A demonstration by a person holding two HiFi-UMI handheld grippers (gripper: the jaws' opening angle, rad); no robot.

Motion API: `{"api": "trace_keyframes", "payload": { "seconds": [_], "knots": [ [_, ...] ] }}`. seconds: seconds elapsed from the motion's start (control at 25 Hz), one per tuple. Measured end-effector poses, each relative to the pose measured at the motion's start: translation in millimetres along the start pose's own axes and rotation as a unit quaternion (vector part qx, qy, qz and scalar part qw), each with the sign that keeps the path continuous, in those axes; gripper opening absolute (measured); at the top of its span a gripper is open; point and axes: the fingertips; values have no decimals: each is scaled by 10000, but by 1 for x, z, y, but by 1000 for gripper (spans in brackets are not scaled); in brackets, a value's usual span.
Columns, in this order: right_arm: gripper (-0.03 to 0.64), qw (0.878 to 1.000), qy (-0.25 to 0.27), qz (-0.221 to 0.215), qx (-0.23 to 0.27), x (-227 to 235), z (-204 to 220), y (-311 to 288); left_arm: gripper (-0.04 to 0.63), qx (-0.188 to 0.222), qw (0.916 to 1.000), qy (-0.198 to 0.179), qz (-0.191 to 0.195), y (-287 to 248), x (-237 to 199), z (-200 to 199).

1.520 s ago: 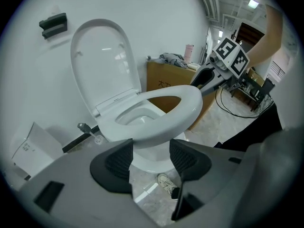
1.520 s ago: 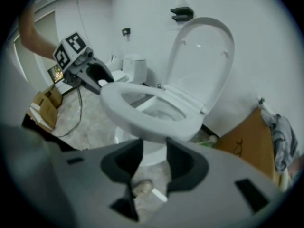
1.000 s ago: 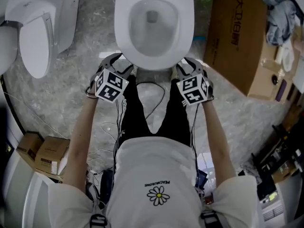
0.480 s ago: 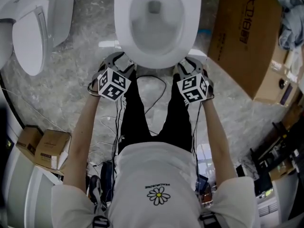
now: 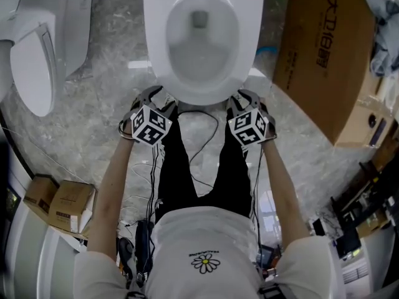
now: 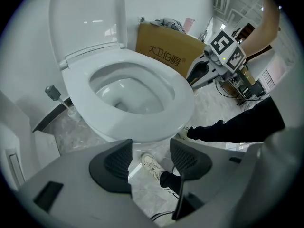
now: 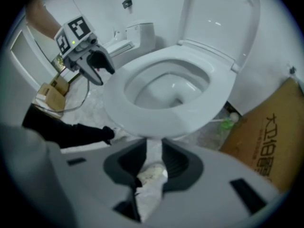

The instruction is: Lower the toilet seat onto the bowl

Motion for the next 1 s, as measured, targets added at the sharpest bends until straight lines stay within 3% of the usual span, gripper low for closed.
{"api": "trace_keyframes", "payload": {
  "seconds": [0.76,0.92,1.0],
  "knots": [
    [107,9998,-158,-89,-83,2,13,-36,267,-86,9998,160,39,-25,-7,14],
    [91,9997,-90,-42,-223,4,16,-30,268,-364,9979,527,121,-24,-3,13],
    [92,9994,-235,157,-191,17,10,-26,267,-294,9963,802,4,-23,-11,-2]
  ]
}}
Point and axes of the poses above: the fingertips, and each gripper's own axes: y backward along the fingers, x to its right, z out of its underside, and after that the axes turned 6 degrees about x, right-handed
